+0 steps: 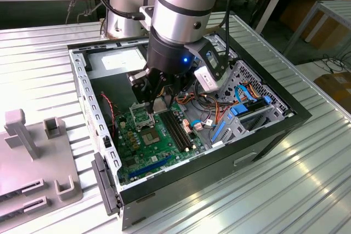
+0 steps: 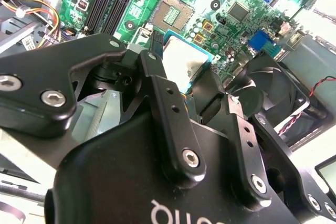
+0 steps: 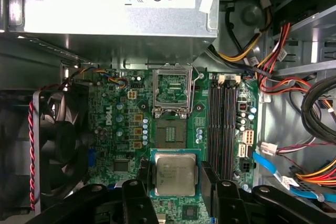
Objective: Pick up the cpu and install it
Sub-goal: 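Pick up the cpu and move it towards the insertion slot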
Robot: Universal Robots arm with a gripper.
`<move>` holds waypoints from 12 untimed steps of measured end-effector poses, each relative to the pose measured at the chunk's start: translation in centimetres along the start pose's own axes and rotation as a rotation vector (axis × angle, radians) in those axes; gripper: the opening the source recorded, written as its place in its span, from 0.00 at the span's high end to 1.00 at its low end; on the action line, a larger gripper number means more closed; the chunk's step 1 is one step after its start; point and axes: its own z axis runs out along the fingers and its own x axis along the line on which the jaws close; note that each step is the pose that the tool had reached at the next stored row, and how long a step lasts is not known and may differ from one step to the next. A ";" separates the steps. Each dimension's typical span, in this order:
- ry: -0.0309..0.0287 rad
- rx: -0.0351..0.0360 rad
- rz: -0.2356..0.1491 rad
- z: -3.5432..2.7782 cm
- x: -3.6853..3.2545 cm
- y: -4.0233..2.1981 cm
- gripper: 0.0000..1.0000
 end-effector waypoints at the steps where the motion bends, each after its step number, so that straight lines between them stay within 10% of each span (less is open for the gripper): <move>1: 0.0000 0.0000 0.000 0.04 0.00 -0.04 0.53; 8: 0.0000 0.0001 0.000 0.46 0.00 -0.14 0.53; 12: 0.0017 0.0006 0.000 3.21 -0.06 0.93 0.53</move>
